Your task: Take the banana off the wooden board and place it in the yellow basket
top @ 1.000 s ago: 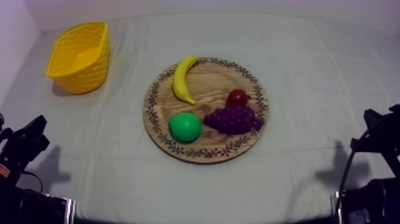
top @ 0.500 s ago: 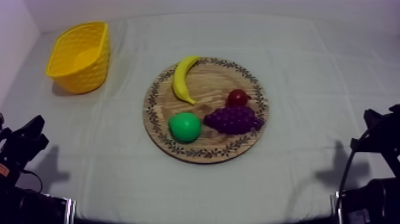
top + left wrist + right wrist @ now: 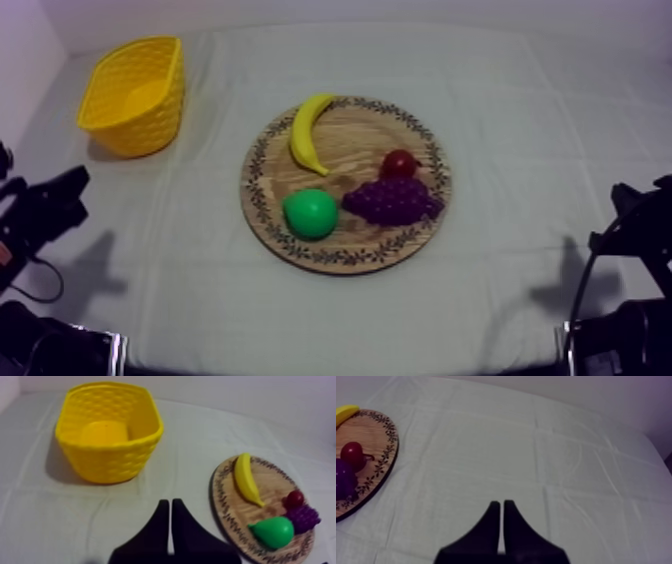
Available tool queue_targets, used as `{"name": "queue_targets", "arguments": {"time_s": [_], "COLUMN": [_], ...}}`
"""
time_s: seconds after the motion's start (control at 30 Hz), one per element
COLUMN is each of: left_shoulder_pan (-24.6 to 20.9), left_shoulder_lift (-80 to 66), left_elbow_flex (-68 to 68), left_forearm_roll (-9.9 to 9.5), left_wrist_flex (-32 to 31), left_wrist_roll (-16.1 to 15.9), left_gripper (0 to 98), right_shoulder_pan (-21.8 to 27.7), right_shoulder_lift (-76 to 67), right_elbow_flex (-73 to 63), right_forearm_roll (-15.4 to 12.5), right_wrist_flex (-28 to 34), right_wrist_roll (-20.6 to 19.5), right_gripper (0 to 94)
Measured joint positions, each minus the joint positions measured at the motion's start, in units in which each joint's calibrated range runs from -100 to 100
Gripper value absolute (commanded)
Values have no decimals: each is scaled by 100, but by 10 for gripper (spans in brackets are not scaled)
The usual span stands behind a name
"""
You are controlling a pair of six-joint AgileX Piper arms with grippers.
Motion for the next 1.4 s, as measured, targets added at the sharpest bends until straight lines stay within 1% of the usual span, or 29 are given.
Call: {"name": "queue_targets", "arguments": {"time_s": [0.07, 0.13, 0.23, 0.33, 0.4, 0.47, 0.53, 0.6, 0.67, 0.77, 0.97, 1.07, 1.13, 1.27, 1.4], "left_shoulder_pan": [144, 293, 548, 841, 1011, 1112, 1178, 1239, 1337, 1559, 2053, 2230, 2280, 2215, 2088], "left_shoulder_lift": [486, 933, 1644, 2345, 2749, 3084, 3441, 3757, 4091, 4565, 5477, 5910, 6147, 6616, 7020], "left_elbow_flex": [-610, -1270, -2511, -3641, -4347, -4893, -5400, -5798, -6069, -6355, -6627, -6776, -6843, -6902, -6922], "left_forearm_roll": [9, 17, 27, 6, 67, 174, 332, 471, 514, 463, 178, 98, 93, 98, 158], "left_wrist_flex": [150, 473, 1275, 2300, 2753, 2987, 3060, 2995, 2949, 2925, 2921, 2931, 2949, 2914, 2790], "left_wrist_roll": [73, 99, 75, 41, 36, 67, 149, 249, 320, 419, 724, 855, 919, 997, 970], "left_gripper": [1, 1, 1, 1, 1, 1, 1, 1, 1, 1, 1, 1, 1, 1, 1], "right_shoulder_pan": [0, 0, 0, 0, 0, 0, 0, 0, 0, 0, 0, 0, 0, 0, 0], "right_shoulder_lift": [0, 0, 0, 0, 0, 0, 0, 0, 0, 0, 0, 0, 0, 0, 0], "right_elbow_flex": [0, 0, 0, 0, 0, 0, 0, 0, 0, 0, 0, 0, 0, 0, 0], "right_forearm_roll": [0, 0, 0, 0, 0, 0, 0, 0, 0, 0, 0, 0, 0, 0, 0], "right_wrist_flex": [0, 0, 0, 0, 0, 0, 0, 0, 0, 0, 2, 2, 2, 2, 2], "right_wrist_roll": [0, 0, 0, 0, 0, 0, 1, 1, 1, 1, 1, 1, 1, 1, 1], "right_gripper": [3, 3, 3, 3, 3, 3, 3, 3, 3, 3, 3, 3, 3, 3, 3]}}
